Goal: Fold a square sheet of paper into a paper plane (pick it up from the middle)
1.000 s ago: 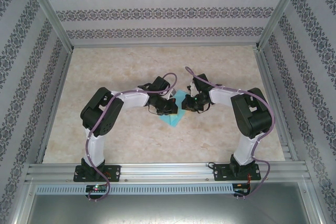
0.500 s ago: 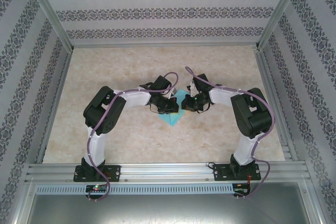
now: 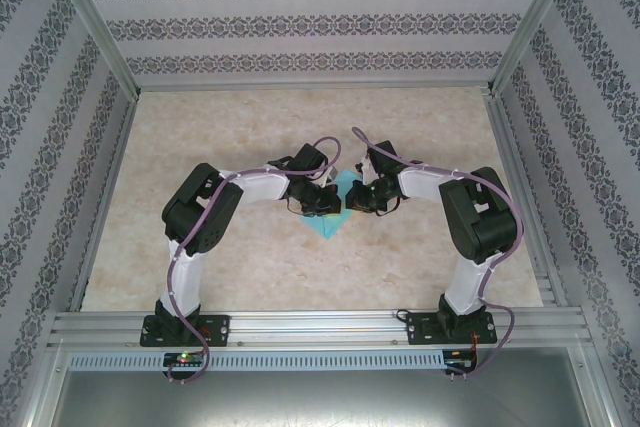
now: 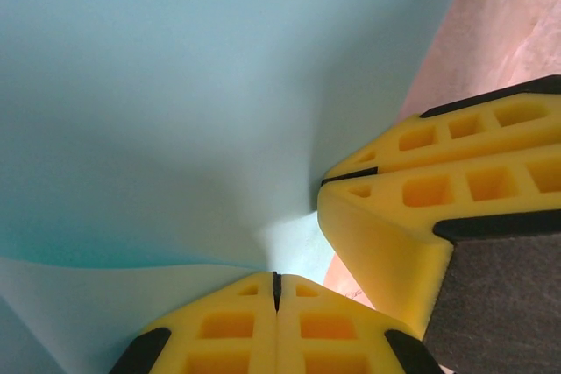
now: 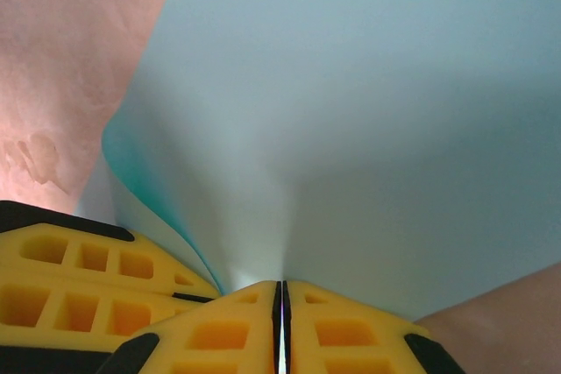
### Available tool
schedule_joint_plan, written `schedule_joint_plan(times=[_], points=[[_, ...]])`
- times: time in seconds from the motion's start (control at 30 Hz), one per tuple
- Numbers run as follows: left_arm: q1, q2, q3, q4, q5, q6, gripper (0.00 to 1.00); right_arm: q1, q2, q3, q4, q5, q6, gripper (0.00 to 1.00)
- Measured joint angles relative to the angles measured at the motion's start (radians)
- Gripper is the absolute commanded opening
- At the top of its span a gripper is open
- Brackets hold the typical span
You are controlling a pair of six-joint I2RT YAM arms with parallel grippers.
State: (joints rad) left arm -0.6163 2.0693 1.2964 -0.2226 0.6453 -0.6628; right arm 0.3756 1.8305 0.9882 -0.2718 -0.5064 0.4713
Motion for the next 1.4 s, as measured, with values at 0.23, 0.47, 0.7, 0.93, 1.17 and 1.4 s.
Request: schedule_joint_plan(times=[0.23, 0.47, 0.7, 0.93, 1.17, 1.4], points=[[0.0, 0.0, 0.0, 0.003, -0.002, -0.003, 0.0, 0.0, 0.003, 0.0, 0.0, -0.004, 0.0, 0.12], [0.0, 0.0, 0.005, 0.008, -0.002, -0.016, 0.0, 0.0, 0.003, 0.0, 0.0, -0.006, 0.0, 0.12], [0.0, 0.001, 0.019, 0.015, -0.002, -0.026, 0.0, -0.001, 0.003, 0.0, 0.0, -0.007, -0.001, 0.11], [0.0, 0.018, 0.019, 0.018, -0.002, -0.026, 0.0, -0.001, 0.003, 0.0, 0.0, -0.007, -0.001, 0.11], [0.0, 0.027, 0.021, 0.03, 0.002, -0.027, 0.0, -0.007, 0.003, 0.0, 0.0, -0.007, -0.001, 0.11], [0.0, 0.028, 0.024, 0.03, 0.002, -0.039, 0.0, -0.007, 0.003, 0.0, 0.0, -0.007, -0.003, 0.11]])
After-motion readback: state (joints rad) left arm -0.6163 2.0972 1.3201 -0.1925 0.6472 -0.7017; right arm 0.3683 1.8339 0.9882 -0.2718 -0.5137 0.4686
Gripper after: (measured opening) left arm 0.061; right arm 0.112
